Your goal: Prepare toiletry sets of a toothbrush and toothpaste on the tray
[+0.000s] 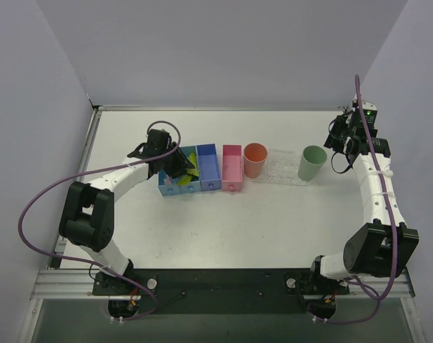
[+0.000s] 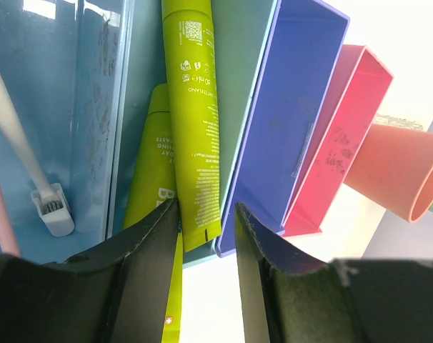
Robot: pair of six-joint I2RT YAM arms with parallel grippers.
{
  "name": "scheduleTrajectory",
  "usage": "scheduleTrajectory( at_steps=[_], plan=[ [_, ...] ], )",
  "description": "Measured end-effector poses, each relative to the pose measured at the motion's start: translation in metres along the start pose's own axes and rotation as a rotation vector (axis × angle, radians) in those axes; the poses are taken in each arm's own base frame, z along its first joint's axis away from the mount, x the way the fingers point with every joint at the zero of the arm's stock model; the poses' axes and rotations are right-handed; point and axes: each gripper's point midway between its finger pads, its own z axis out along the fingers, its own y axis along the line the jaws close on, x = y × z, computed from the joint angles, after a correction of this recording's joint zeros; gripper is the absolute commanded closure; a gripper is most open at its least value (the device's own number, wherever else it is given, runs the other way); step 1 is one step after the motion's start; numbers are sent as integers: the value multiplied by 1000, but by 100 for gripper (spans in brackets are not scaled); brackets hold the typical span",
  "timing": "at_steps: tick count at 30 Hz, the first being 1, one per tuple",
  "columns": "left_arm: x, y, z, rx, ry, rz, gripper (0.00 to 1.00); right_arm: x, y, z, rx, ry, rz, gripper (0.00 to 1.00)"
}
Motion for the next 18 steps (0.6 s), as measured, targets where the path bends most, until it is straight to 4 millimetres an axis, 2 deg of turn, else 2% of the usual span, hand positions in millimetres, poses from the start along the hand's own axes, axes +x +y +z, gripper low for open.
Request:
scheduleTrajectory(
  at_steps=[5, 9, 16, 17, 18],
  plan=[
    [2, -2, 0, 11, 11, -3, 55, 0, 0, 0, 0, 0, 0, 57],
    [3, -2, 1, 11, 19, -4, 60, 2, 0, 1, 1, 5, 0, 57],
    [8, 2, 7, 2, 47, -8, 75, 4, -1, 1, 1, 8, -1, 57],
    [9, 3, 8, 0, 51, -8, 83, 4, -1, 1, 1, 7, -1, 57],
    [9, 3, 8, 0, 54, -9, 86, 4, -1, 1, 1, 7, -1, 57]
  ],
)
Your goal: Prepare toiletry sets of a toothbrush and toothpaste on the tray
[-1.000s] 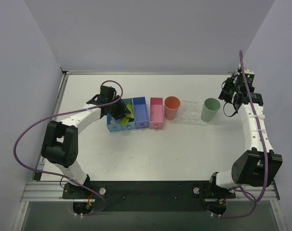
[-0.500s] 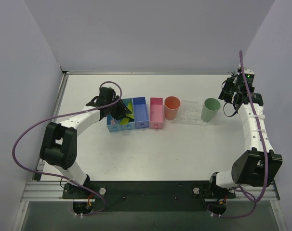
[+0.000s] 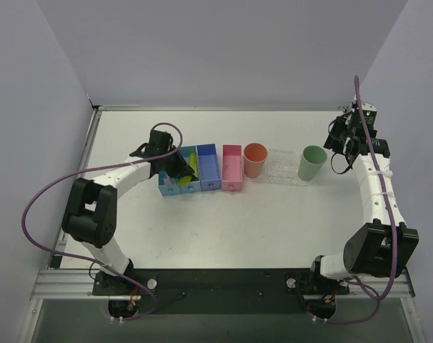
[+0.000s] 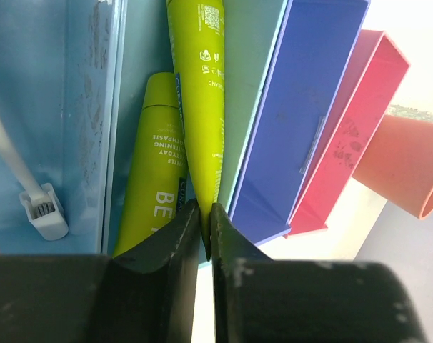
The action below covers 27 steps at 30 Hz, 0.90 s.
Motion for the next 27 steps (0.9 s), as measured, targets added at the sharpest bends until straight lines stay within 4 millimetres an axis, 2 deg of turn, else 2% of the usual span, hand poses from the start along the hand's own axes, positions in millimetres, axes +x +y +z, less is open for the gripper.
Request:
scheduleTrajectory(
  at_steps=[5, 15, 21, 25, 27],
  plan=[
    [0, -1, -1, -1, 3, 1, 99, -1, 0, -1, -1, -4, 0, 57],
    [2, 0, -4, -7, 7, -5, 100, -6, 0, -9, -5, -28, -1, 57],
    [-1, -15, -26, 29, -16, -21, 100, -13, 3, -17, -18, -52, 8, 56],
    [-5, -30, -48, 67, -42, -29, 100, -30, 16, -33, -55, -110, 20, 55],
    [-7, -38, -57, 89, -52, -31, 100, -39, 29, -45, -92, -146, 15, 55]
  ],
)
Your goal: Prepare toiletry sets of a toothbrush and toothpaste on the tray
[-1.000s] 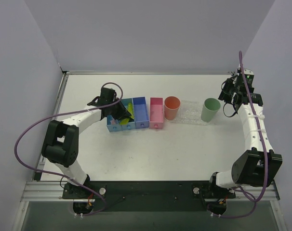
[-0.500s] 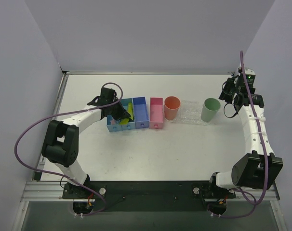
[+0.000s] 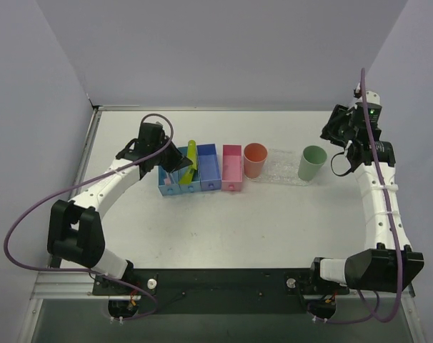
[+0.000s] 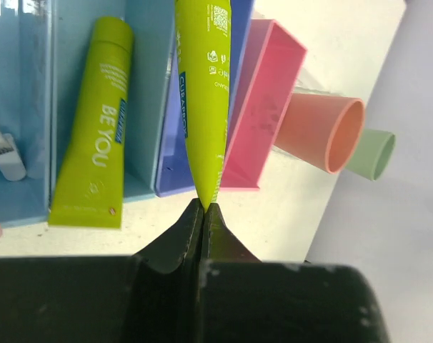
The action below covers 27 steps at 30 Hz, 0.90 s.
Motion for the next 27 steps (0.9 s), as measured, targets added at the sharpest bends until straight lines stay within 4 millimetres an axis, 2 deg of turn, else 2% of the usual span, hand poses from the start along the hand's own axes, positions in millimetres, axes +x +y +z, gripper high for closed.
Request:
scheduleTrajectory(
  at_steps=[3, 7, 11, 13, 16, 21, 27],
  plan=[
    [-1, -14, -14, 36, 0, -6, 100, -8, 35, -15, -97, -39, -32, 55],
    [1, -30, -28, 56, 31, -6, 100, -3, 103, -33, -310, -41, -98, 55],
    [2, -42, -40, 76, 56, -9, 100, 18, 174, -51, -508, -7, -239, 55],
    [7, -45, -46, 79, 81, -21, 100, 37, 211, -60, -603, 19, -334, 54],
    [16, -45, -50, 76, 128, -53, 100, 69, 253, -72, -711, 57, -488, 54],
    [29, -48, -55, 70, 196, -134, 100, 117, 292, -99, -845, 96, -723, 53],
    [37, -57, -63, 80, 230, -218, 100, 149, 317, -142, -972, 71, -933, 54]
  ],
)
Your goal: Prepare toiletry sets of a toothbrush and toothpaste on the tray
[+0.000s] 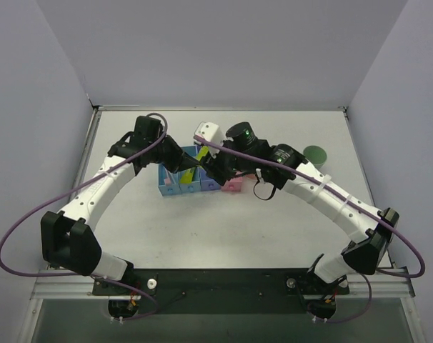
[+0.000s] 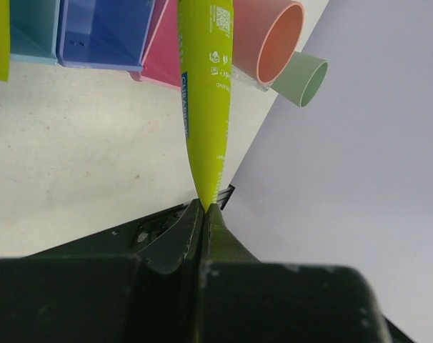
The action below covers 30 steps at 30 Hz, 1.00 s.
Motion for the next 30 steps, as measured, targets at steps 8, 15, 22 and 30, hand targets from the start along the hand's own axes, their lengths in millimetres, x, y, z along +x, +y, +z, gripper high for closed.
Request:
scheduleTrajectory(
  at_steps=[8, 15, 22, 30],
  plan=[
    [16, 8, 8, -31, 38, -90, 100, 5, 23, 12, -34, 47, -116, 54],
    [29, 3, 12, -27, 59, -115, 100, 31, 14, 31, 16, 158, -171, 57],
    [36, -5, 14, -8, 71, -122, 100, 36, 5, 32, 59, 186, -202, 62],
    [37, -9, 12, 7, 70, -132, 100, 44, -3, 32, 102, 219, -240, 68]
  ],
)
